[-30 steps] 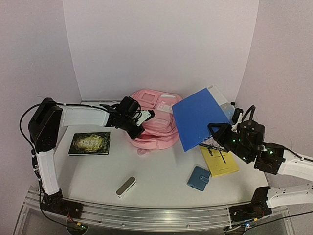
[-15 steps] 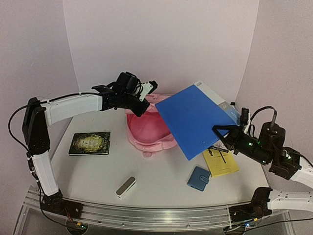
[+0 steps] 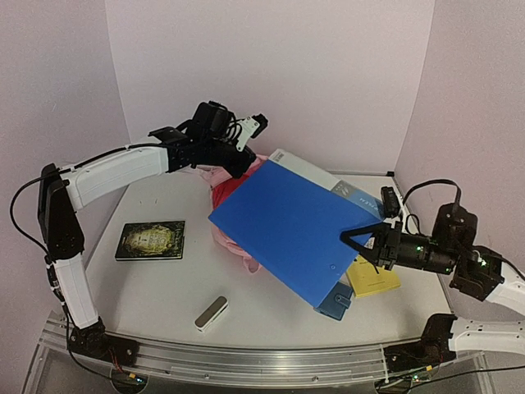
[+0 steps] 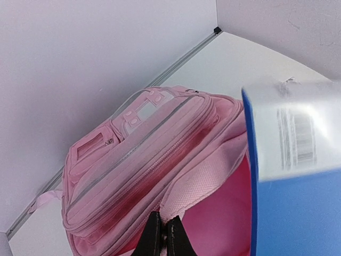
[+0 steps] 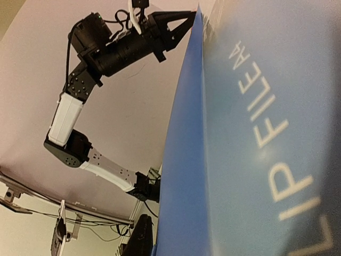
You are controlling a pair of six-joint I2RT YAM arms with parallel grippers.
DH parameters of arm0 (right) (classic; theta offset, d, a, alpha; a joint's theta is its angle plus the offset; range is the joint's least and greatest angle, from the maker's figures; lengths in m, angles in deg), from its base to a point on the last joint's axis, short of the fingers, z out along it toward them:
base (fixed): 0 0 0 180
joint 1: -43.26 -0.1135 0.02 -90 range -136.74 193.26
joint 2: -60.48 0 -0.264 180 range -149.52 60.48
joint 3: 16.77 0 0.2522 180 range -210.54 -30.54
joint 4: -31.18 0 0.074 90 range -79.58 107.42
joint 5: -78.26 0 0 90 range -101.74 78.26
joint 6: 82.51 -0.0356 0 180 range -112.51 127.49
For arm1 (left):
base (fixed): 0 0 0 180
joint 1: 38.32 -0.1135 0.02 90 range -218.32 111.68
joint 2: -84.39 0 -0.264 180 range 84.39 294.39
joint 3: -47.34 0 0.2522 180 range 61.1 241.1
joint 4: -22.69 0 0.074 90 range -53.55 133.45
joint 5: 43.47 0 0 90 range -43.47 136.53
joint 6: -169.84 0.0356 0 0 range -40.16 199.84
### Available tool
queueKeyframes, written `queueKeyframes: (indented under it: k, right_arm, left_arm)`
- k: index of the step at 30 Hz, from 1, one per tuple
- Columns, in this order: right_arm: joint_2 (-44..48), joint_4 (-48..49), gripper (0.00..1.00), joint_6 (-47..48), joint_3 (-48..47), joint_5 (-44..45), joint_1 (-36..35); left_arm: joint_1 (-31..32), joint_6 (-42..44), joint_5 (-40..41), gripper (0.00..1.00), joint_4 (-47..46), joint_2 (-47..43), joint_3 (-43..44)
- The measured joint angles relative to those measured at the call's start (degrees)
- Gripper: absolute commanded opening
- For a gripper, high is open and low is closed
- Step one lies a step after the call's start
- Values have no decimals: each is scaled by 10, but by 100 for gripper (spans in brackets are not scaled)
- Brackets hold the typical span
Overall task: Pack the student bag
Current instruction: Place the files in the student bag.
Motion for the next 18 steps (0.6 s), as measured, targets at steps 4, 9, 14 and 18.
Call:
queueKeyframes:
  k: [4,9,14,18]
  right_arm:
    - [-40,16,0,-6,3,-34,0]
    - [-96,57,0,-19,20,-42,0]
    - [-130,102,0,-40,29,-43,0]
    - [-142,124,0,-44,30,-52,0]
  left_arm:
    - [1,-8,-17,0,4,0,7]
    - [-1,-20,-21,0,13,0,8]
    - [-4,-33,-19,0,18,-1,8]
    - [-7,-34,-14,0,21,-2,8]
